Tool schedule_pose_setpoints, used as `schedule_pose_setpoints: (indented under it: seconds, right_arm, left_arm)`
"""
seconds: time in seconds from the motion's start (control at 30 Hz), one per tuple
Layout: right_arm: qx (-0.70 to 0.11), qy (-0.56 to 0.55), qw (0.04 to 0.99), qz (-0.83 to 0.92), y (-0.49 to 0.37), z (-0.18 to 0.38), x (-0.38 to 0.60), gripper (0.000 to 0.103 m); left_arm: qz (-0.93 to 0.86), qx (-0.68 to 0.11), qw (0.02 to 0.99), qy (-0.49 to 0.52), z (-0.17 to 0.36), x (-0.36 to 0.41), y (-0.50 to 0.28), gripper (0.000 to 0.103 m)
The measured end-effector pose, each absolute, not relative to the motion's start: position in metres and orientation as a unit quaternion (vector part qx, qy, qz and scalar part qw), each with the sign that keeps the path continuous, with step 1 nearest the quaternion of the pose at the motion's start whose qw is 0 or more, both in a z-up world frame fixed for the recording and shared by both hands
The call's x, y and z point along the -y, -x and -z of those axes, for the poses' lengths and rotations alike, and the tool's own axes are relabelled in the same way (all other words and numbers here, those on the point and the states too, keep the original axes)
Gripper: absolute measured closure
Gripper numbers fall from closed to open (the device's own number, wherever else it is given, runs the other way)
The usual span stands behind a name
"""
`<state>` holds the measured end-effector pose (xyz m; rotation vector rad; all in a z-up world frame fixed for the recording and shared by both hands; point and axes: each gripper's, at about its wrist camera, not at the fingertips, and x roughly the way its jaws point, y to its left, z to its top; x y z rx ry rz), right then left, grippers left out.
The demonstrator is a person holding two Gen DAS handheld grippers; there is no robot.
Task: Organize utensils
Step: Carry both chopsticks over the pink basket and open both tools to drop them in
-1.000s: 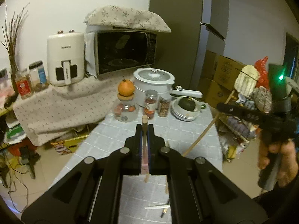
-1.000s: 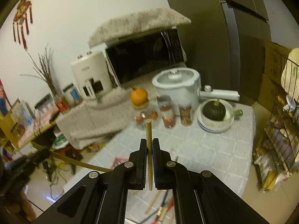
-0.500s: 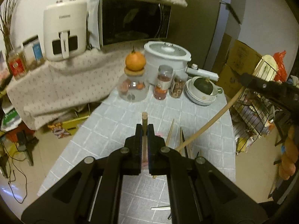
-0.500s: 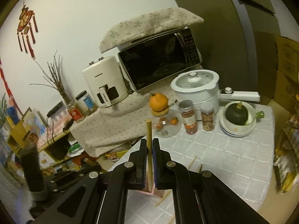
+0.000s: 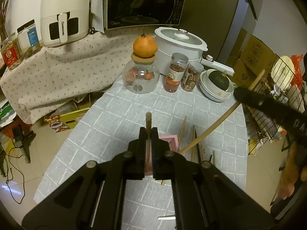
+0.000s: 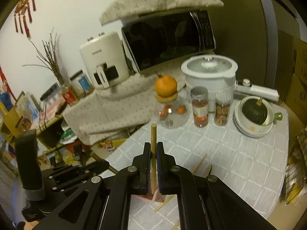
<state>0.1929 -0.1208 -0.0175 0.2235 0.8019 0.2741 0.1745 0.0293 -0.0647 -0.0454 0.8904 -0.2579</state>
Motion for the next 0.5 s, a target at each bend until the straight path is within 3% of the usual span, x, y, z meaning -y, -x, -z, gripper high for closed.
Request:
schedule_pose_setpoints:
  seconds: [0.33,0.5]
  right_arm:
    - [-0.429,-0.112,0.888,-0.123,-0.213,0.048,0.117,0.097]
    - [-0.435,-0.116,0.883,-0.132,-0.213,0.046,0.116,0.097]
  left_arm:
    - [0.135,-0.405,0.902,0.064,0.066,-0.035,-0.183,0.097]
    - [0.136,-0.379,0.913,0.071,0.062,-0.035,-0.182,0.084]
